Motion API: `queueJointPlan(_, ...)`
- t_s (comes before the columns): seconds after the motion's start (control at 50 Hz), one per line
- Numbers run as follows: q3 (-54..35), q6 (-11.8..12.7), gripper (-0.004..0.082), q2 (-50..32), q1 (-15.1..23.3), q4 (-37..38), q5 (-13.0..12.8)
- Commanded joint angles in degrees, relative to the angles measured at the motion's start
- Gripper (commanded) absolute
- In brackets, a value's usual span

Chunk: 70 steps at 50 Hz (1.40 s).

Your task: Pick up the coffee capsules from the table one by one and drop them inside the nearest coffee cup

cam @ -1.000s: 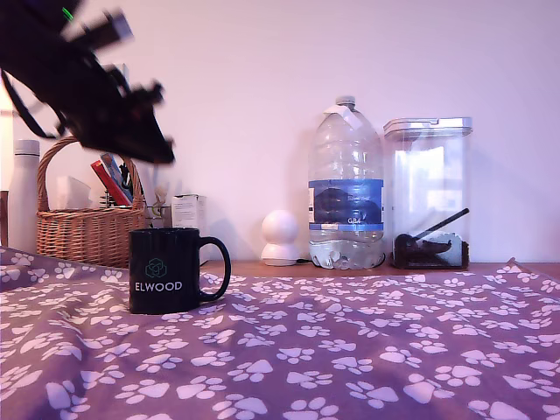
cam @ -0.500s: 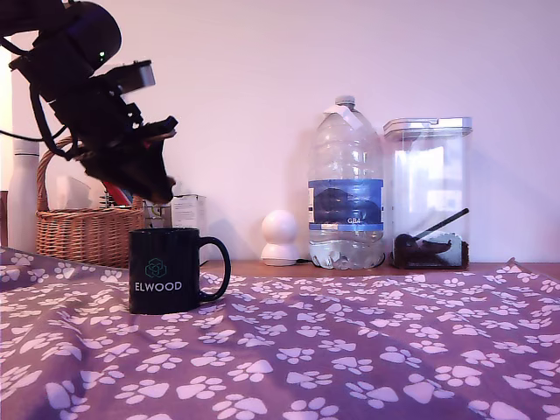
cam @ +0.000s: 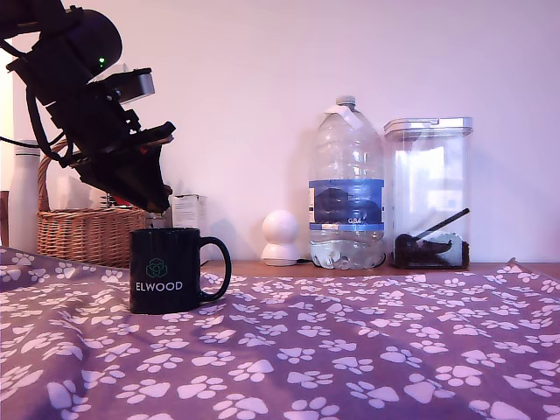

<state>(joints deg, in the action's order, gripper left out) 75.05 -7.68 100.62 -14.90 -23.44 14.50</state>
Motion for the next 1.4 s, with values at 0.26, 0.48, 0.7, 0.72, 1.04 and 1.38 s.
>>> queueJointPlan(0.26,-0.2,0.2,0.0638,1.4,-0.2,-0.2,0.0)
queueJointPlan(0.48,-0.2,-0.5,0.0636,1.4,-0.2,-0.3,0.0)
queueJointPlan(0.7,-0.2,-0.5,0.0501,1.3,-0.2,-0.5,0.0)
queueJointPlan(0.72,-0.2,-0.5,0.0466,1.3,-0.2,-0.5,0.0)
queueJointPlan(1.04,-0.2,-0.5,-0.0021,0.2,-0.2,2.1,0.0)
queueJointPlan(1.38,-1.5,-0.7,-0.0021,-5.5,-0.3,8.8,2.0)
